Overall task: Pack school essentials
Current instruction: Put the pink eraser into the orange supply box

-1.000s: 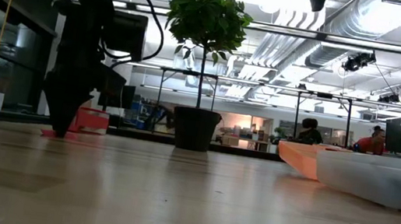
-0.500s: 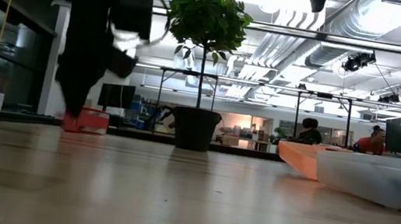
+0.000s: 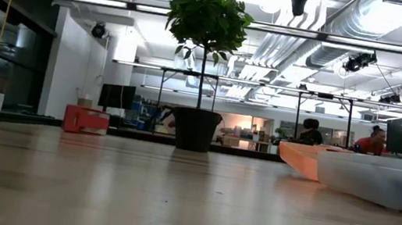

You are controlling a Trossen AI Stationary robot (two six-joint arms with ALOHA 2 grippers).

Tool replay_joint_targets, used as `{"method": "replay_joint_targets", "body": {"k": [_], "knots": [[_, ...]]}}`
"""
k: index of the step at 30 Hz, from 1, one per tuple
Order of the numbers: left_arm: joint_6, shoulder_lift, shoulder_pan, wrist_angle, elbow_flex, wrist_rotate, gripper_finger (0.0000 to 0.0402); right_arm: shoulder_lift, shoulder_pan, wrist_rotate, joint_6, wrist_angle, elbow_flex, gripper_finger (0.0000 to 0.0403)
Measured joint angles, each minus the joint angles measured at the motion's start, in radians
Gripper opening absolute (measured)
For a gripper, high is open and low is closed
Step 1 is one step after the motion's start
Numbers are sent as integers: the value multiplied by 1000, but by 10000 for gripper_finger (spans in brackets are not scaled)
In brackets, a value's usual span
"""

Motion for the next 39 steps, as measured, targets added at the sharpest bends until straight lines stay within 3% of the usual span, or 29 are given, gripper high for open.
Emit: {"method": "replay_joint_targets", "body": {"k": [8, 18, 26, 33, 39], "knots": [[107, -90, -78, 200, 0, -54, 74, 26, 0, -36, -49, 129, 0, 165], [61, -54, -94, 212, 0, -110, 74, 28, 2, -33, -122, 129, 1, 165], [-231, 64, -94, 378, 0, -271, 74, 171, 57, 212, -432, 92, 117, 165], [-384, 195, -110, 510, 0, -362, 74, 289, 59, 496, -444, 91, 225, 165], [-433, 247, -121, 619, 0, -428, 74, 305, 60, 522, -452, 93, 275, 165]]}}
